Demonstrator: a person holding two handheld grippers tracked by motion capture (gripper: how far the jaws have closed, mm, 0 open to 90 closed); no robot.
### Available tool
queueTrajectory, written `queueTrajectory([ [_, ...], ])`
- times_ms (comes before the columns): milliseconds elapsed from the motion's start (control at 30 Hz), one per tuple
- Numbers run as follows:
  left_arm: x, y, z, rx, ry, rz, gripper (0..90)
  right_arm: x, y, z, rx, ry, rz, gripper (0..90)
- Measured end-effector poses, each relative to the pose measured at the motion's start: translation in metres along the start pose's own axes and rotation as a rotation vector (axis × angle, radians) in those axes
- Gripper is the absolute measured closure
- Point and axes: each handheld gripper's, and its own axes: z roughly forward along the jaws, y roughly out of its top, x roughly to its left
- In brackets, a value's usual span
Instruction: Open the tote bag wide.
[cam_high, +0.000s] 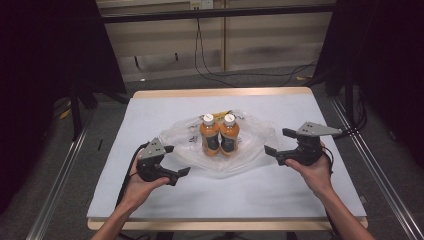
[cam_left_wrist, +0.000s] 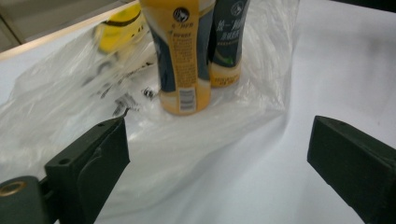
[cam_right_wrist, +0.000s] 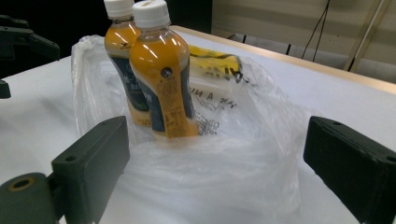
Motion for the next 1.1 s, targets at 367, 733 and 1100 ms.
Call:
queueTrajectory([
  [367, -0.005, -0.024, -0.030, -0.036, 0.031, -0.020, 2.8, 0.003, -0.029, -0.037, 0.005, -0.063, 0.048, 3.0],
  [733, -0.001, -0.068, -0.056, 0.010, 0.129, -0.098, 2.8, 0.005, -0.057, -0.069, 0.031, -0.127, 0.078, 3.6],
  [1100, 0.002, -0.076, -0.069, -0.008, 0.155, -0.134, 2.7, 0.007, -0.078, -0.083, 0.032, -0.168, 0.080, 3.9],
])
